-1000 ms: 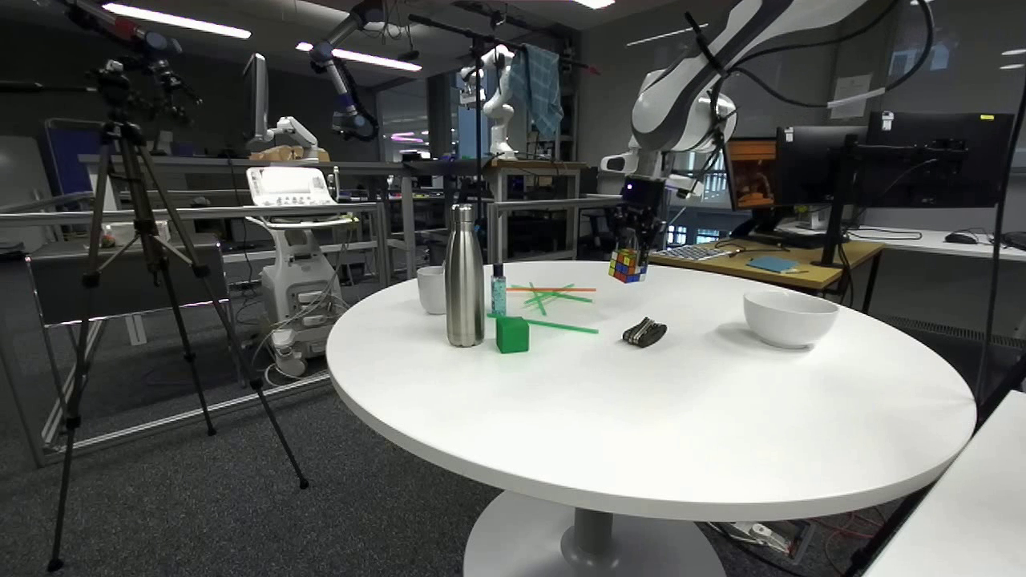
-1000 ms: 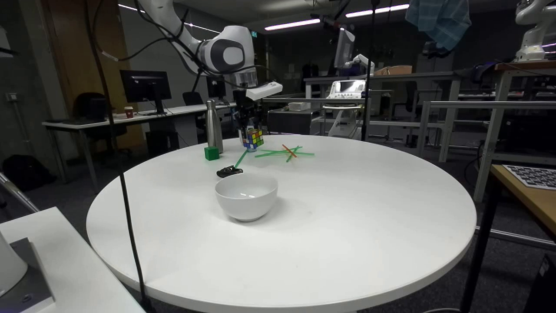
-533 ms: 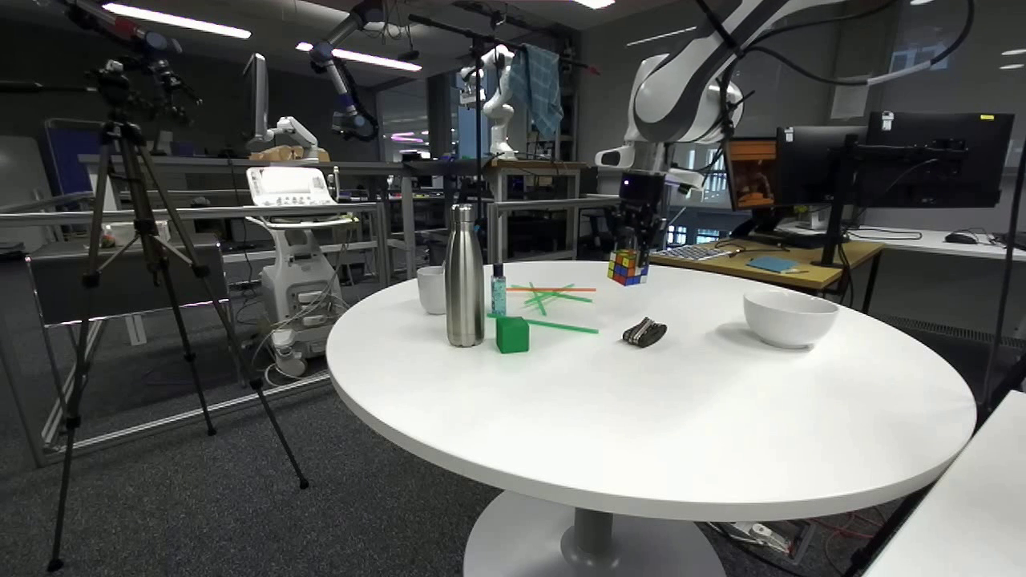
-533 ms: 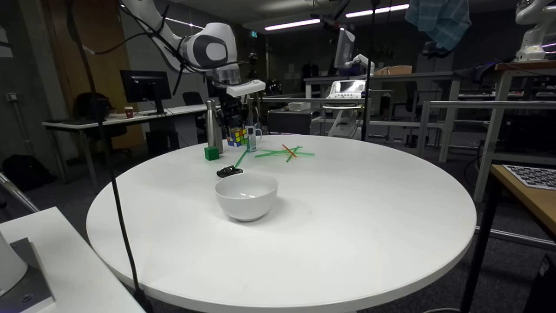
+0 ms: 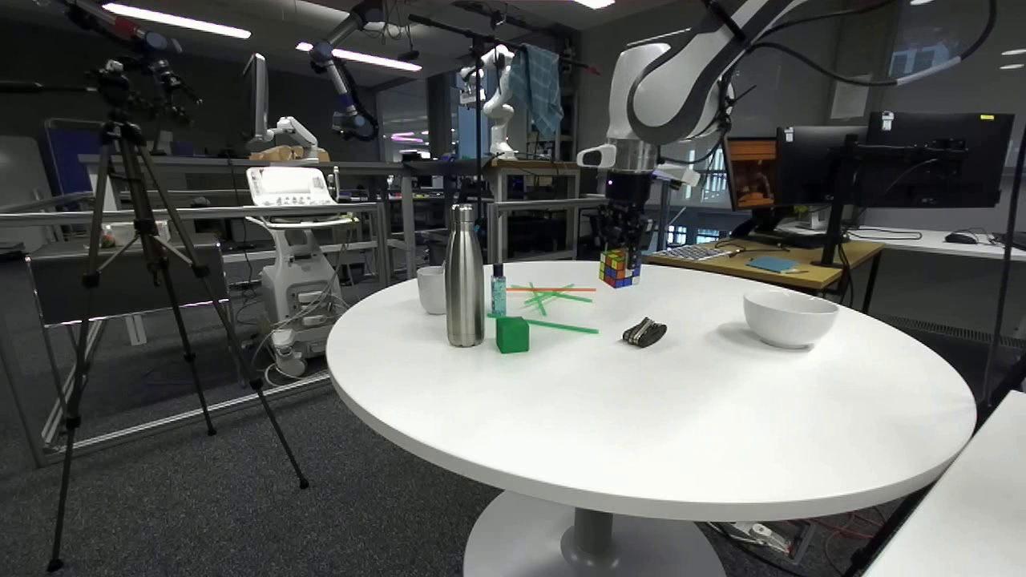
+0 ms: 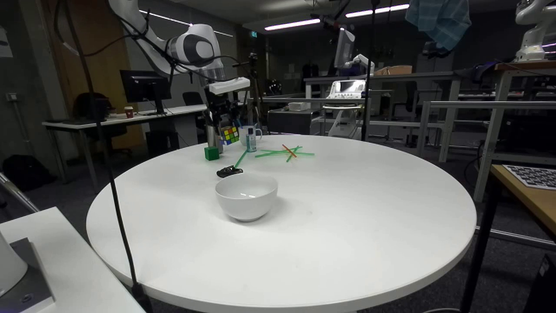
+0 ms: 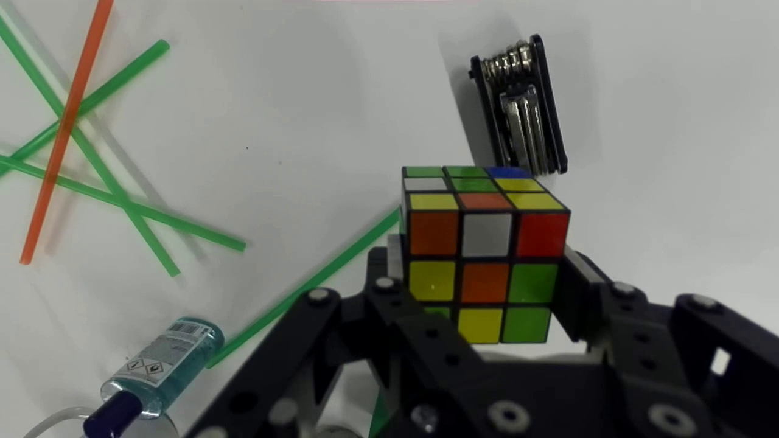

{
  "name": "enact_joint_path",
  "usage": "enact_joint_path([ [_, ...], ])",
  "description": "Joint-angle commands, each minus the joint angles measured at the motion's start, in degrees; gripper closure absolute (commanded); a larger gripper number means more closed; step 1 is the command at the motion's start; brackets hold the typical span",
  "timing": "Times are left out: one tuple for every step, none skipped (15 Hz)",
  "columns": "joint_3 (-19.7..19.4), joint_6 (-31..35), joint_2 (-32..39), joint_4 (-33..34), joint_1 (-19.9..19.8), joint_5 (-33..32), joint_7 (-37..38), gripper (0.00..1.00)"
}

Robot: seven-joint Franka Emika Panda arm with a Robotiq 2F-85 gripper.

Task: Move the Rubik's cube to the left

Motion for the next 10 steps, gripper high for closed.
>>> enact_joint_path([
  [-0.94,0.23,-1.04,-0.33,2.41,-5.9,8.96,0.67],
  [-0.95,0.01,-0.84,0.05,2.87,-7.02,11.53,0.67],
  [-0.97,0.09,-0.84,0.19,3.27,-8.25,14.19,0.67],
  [-0.94,-1.22,-0.57,0.79,3.64,-9.0,16.79,0.67],
  [-0.78,-1.65,-0.42,1.04,3.8,-9.45,18.92,0.67],
  [-0.36,-2.95,-0.34,1.38,3.78,-9.15,20.08,0.67],
  [-0.08,-3.59,-0.19,1.59,3.72,-9.01,21.25,0.67],
  [0.5,-4.84,-0.23,1.76,3.42,-7.98,21.2,0.67],
  [0.96,-5.9,-0.14,1.96,3.21,-7.27,21.09,0.67],
  [1.29,-6.87,-0.18,2.05,3.11,-6.85,21.05,0.67],
])
